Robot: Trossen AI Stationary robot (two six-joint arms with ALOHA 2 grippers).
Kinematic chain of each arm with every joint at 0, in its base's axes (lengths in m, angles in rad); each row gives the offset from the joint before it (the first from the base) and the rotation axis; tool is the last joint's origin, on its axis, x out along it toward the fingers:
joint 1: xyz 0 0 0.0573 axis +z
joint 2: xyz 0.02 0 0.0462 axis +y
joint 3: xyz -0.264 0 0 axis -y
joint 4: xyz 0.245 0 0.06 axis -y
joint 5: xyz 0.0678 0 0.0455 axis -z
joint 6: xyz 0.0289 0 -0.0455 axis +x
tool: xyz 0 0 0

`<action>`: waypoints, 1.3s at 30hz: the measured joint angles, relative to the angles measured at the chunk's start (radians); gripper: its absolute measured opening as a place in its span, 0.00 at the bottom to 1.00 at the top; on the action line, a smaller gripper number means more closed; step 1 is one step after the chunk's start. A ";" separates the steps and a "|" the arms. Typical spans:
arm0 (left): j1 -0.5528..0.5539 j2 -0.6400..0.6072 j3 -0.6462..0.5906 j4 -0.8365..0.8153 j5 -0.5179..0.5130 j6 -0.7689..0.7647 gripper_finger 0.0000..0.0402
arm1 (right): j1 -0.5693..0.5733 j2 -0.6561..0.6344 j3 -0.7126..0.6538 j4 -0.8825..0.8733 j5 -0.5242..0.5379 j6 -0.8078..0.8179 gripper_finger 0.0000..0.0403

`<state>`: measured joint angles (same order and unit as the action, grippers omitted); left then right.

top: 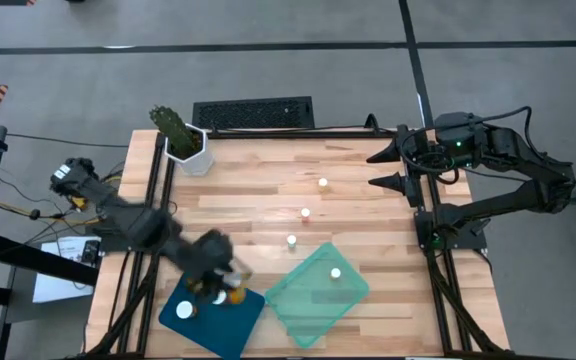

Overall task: Pick and place medicine bottles into bin by pill shape (circle, oval)
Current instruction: Put the big orange pill bottle into the blue bin

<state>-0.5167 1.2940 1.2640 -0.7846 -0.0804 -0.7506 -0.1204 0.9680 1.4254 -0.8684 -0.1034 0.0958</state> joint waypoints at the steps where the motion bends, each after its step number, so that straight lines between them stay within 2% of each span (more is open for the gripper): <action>1: -0.049 0.002 0.000 -0.005 -0.023 -0.058 0.53 | 0.000 0.000 0.000 0.000 0.000 -0.001 0.70; 7: -0.287 0.058 -0.003 -0.025 -0.159 -0.348 0.52 | 0.000 0.000 0.000 0.000 0.000 -0.002 0.70; 15: -0.453 0.214 -0.003 -0.097 -0.182 -0.598 0.54 | 0.000 0.000 0.000 0.000 0.000 -0.017 0.70; 27: -0.476 0.461 -0.003 -0.128 -0.243 -0.698 0.53 | 0.000 0.000 0.000 0.000 0.000 -0.017 0.70; 35: -0.476 0.480 -0.002 -0.158 -0.274 -0.778 0.53 | 0.000 0.000 0.000 0.000 0.000 -0.014 0.70; 39: -0.478 0.476 0.030 -0.254 -0.299 -0.795 0.53 | 0.000 0.000 0.000 0.001 0.000 -0.014 0.70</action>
<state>-0.9947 1.7698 1.2936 -1.0390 -0.3793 -1.5457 -0.1204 0.9684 1.4254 -0.8677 -0.1036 0.0815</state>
